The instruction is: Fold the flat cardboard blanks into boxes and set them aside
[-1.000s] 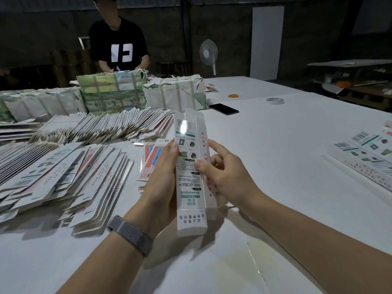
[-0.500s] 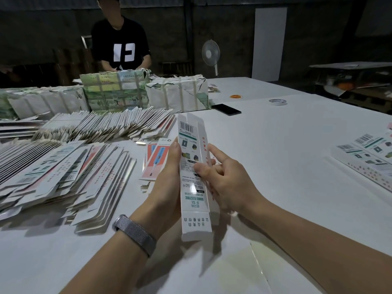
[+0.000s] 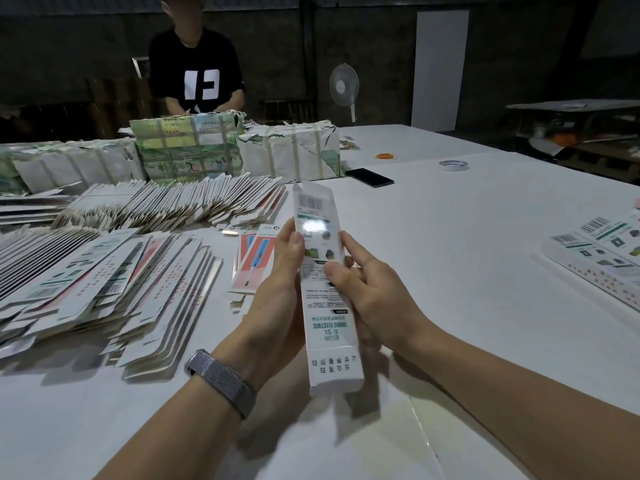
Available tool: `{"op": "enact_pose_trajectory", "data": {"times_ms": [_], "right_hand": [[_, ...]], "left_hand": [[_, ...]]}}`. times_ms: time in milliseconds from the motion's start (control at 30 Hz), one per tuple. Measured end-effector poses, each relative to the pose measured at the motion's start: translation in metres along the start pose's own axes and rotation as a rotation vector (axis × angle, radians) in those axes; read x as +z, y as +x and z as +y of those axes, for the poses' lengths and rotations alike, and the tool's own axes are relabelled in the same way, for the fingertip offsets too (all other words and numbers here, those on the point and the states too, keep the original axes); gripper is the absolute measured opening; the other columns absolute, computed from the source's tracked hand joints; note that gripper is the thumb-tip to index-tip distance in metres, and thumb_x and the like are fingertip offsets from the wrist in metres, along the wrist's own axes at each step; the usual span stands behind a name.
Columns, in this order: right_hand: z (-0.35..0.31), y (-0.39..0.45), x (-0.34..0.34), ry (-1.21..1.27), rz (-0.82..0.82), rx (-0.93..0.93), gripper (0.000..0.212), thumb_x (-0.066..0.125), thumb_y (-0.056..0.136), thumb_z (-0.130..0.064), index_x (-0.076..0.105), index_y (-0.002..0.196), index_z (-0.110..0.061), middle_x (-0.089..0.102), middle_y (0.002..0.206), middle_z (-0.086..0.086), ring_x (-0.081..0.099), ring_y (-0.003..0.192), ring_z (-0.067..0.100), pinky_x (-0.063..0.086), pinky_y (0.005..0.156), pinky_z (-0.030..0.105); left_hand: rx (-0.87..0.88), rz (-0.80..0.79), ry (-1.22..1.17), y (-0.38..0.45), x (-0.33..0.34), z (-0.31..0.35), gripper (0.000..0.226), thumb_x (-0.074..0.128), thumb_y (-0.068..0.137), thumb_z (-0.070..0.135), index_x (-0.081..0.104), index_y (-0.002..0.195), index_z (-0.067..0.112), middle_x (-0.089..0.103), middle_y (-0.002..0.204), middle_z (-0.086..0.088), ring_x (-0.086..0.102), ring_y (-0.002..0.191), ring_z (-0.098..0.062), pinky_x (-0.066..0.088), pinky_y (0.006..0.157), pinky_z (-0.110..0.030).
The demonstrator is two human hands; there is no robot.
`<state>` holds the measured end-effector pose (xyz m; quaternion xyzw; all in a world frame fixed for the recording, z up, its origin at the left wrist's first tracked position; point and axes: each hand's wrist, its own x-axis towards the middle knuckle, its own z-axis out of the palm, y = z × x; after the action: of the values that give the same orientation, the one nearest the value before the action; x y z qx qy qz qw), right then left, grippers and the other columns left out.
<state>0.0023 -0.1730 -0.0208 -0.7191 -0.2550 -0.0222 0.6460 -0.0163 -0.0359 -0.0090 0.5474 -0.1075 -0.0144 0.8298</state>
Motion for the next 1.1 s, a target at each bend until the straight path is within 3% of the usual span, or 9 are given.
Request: {"op": "enact_pose_trajectory", "data": {"times_ms": [100,233,300,500,633,800,967,1067,1100], "right_hand": [[0.001,0.001,0.005,0.032,0.005,-0.012,0.039,0.051,0.091,-0.044,0.052,0.128,-0.055,0.072,0.117,-0.007,0.072,0.103,0.021,0.057,0.090,0.050],[0.001,0.002,0.004,0.107,-0.017,-0.006,0.041,0.050,0.093,-0.032,0.054,0.132,-0.043,0.071,0.122,0.001,0.069,0.109,0.028,0.052,0.096,0.057],[0.001,0.002,0.002,0.160,-0.024,0.017,0.042,0.052,0.092,-0.029,0.054,0.134,-0.036,0.072,0.120,0.004,0.070,0.106,0.029,0.055,0.093,0.056],[-0.007,0.002,-0.002,0.226,-0.027,0.031,0.046,0.055,0.091,-0.023,0.053,0.136,-0.029,0.076,0.104,0.003,0.075,0.088,0.023,0.060,0.069,0.034],[-0.006,-0.001,-0.001,0.160,-0.063,0.050,0.068,0.062,0.088,-0.026,0.037,0.150,-0.031,0.078,0.098,0.000,0.076,0.084,0.023,0.060,0.070,0.037],[-0.006,0.002,-0.006,0.106,-0.050,0.056,0.064,0.066,0.084,-0.031,0.040,0.141,-0.039,0.076,0.082,-0.002,0.076,0.077,0.021,0.059,0.066,0.034],[-0.011,0.002,-0.008,0.133,-0.019,0.024,0.057,0.061,0.082,-0.020,0.052,0.136,-0.034,0.064,0.071,-0.003,0.068,0.072,0.016,0.058,0.064,0.029],[-0.016,0.003,-0.009,0.139,0.041,0.000,0.045,0.061,0.083,-0.026,0.058,0.128,-0.029,0.059,0.068,-0.003,0.066,0.069,0.018,0.055,0.052,0.032],[-0.017,0.003,-0.010,0.157,0.066,-0.009,0.047,0.060,0.083,-0.027,0.057,0.130,-0.025,0.060,0.068,-0.002,0.066,0.066,0.014,0.051,0.049,0.027]], "left_hand": [[0.064,0.054,0.073,0.004,-0.006,-0.006,0.035,0.041,0.107,0.037,0.043,0.141,0.040,0.078,0.107,0.001,0.076,0.088,-0.017,0.060,0.066,-0.029],[0.092,0.085,0.138,0.006,-0.008,-0.007,0.043,0.050,0.099,0.042,0.041,0.142,0.042,0.078,0.105,0.003,0.076,0.087,-0.018,0.060,0.065,-0.030],[0.099,0.096,0.144,0.008,-0.009,-0.007,0.046,0.052,0.094,0.045,0.042,0.139,0.044,0.078,0.108,0.001,0.076,0.087,-0.019,0.060,0.065,-0.030],[0.136,0.150,0.172,0.010,-0.008,-0.002,0.029,0.045,0.108,0.027,0.046,0.137,0.034,0.076,0.110,-0.004,0.075,0.088,-0.024,0.062,0.069,-0.039],[0.214,0.237,0.161,0.008,-0.009,0.004,0.028,0.054,0.104,0.026,0.051,0.132,0.029,0.071,0.115,-0.017,0.074,0.093,-0.030,0.062,0.080,-0.050],[0.238,0.170,0.153,0.006,-0.011,0.009,0.040,0.056,0.102,0.020,0.048,0.135,0.043,0.076,0.106,-0.003,0.075,0.091,-0.028,0.061,0.068,-0.040],[0.235,0.121,0.154,0.002,-0.010,0.013,0.063,0.069,0.085,0.027,0.045,0.141,0.045,0.074,0.111,-0.007,0.075,0.091,-0.028,0.061,0.063,-0.040],[0.197,0.087,0.119,0.001,-0.010,0.015,0.062,0.073,0.083,0.027,0.050,0.138,0.042,0.074,0.108,-0.007,0.074,0.092,-0.026,0.059,0.063,-0.037],[0.189,0.060,0.123,0.001,-0.009,0.014,0.058,0.077,0.085,0.025,0.053,0.135,0.042,0.073,0.107,-0.006,0.074,0.093,-0.026,0.059,0.064,-0.037]]}}
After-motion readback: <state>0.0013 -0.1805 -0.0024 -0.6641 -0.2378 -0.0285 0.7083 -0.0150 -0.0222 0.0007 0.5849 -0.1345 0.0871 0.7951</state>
